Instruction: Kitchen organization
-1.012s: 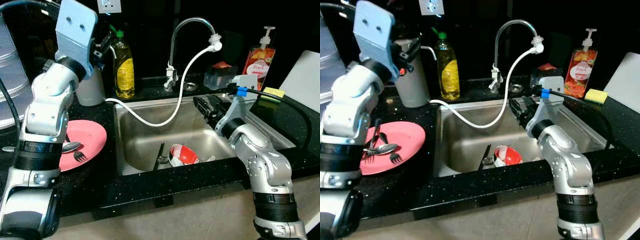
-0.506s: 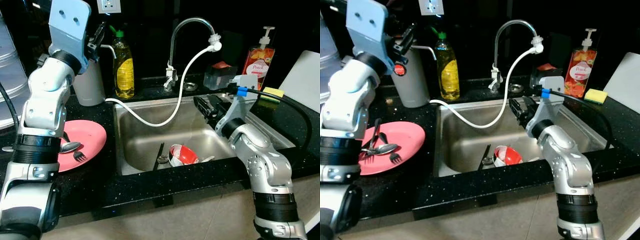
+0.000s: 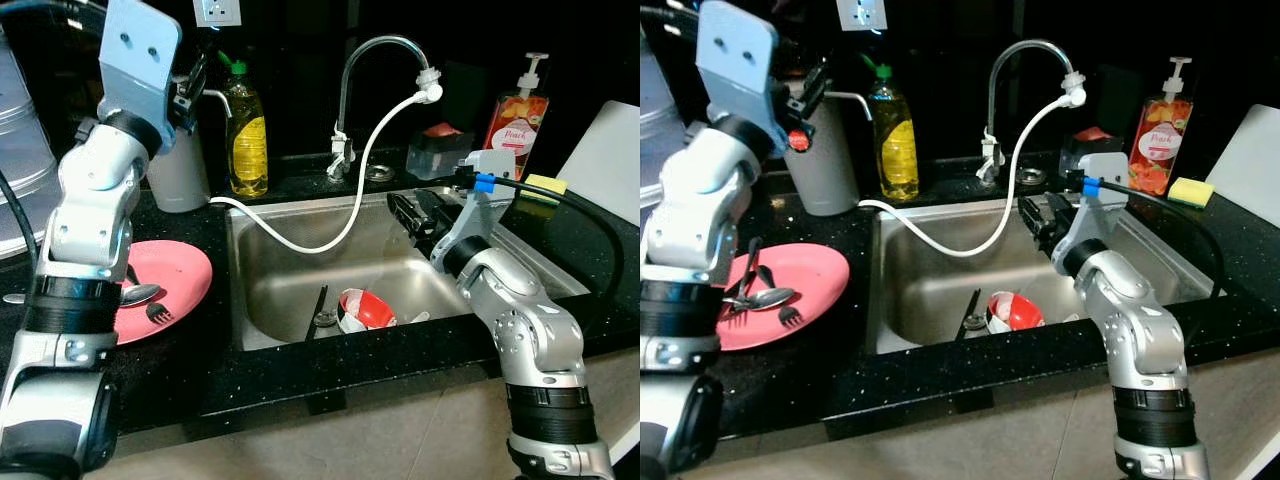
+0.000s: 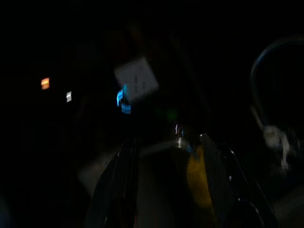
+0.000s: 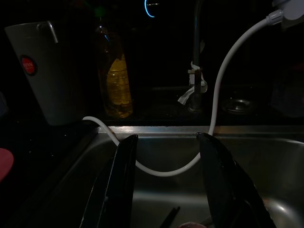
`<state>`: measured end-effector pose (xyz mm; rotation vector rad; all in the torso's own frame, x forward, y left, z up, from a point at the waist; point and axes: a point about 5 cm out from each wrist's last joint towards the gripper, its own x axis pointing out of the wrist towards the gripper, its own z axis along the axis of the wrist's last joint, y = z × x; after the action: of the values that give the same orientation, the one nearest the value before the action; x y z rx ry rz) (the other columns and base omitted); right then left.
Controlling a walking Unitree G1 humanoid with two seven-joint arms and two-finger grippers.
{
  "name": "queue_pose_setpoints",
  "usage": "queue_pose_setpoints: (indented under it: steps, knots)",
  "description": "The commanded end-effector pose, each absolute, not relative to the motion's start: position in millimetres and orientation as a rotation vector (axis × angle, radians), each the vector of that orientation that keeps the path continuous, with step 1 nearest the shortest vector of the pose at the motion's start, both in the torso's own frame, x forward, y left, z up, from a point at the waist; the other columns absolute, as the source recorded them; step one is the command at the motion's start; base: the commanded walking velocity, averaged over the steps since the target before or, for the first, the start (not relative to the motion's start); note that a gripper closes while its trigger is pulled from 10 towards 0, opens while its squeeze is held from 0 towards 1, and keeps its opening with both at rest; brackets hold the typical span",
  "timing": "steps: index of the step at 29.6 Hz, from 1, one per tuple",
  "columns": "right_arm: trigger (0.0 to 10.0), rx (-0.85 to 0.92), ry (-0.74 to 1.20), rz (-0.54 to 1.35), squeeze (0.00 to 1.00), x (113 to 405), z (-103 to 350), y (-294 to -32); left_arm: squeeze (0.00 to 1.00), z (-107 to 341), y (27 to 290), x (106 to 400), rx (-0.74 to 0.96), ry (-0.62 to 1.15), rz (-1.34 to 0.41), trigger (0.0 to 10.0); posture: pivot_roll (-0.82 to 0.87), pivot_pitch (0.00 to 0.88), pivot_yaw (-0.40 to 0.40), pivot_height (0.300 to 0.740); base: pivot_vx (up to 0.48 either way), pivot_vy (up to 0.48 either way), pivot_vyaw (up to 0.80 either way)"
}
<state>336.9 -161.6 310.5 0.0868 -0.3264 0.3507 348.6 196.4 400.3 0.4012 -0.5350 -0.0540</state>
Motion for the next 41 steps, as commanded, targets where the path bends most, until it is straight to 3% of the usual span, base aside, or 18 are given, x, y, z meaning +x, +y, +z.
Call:
queue_pose_setpoints:
  steps: [1, 8, 9, 13, 25, 41]
  knots:
    - [10.0, 0.093, -0.340, 0.350, 0.00, 334, 313, -162, 0.00, 374, 215, 356, 0.418, -0.327, 0.005, 10.0, -0.05, 0.063, 0.015, 0.740, 0.000, 0.000, 0.00]
    - [10.0, 0.096, -0.332, 0.353, 0.00, 334, 310, -162, 0.00, 344, 251, 354, 0.369, -0.141, 0.125, 10.0, -0.04, 0.066, 0.016, 0.740, 0.000, 0.000, 0.00]
    - [10.0, 0.100, -0.327, 0.358, 0.00, 336, 308, -160, 0.00, 321, 262, 348, 0.319, -0.070, 0.199, 10.0, -0.03, 0.066, 0.017, 0.740, 0.000, 0.000, 0.00]
    - [10.0, 0.104, -0.325, 0.367, 0.00, 337, 307, -158, 0.00, 305, 268, 343, 0.271, -0.033, 0.260, 10.0, -0.03, 0.066, 0.009, 0.740, 0.000, 0.000, 0.00]
    - [10.0, 0.101, -0.326, 0.377, 0.00, 338, 309, -157, 0.00, 313, 269, 339, 0.264, -0.064, 0.308, 10.0, -0.03, 0.057, 0.006, 0.740, 0.000, 0.000, 0.00]
    - [10.0, 0.097, -0.315, 0.388, 0.00, 337, 305, -154, 0.00, 286, 265, 331, 0.285, 0.031, 0.321, 10.0, -0.03, 0.054, 0.003, 0.740, 0.000, 0.000, 0.00]
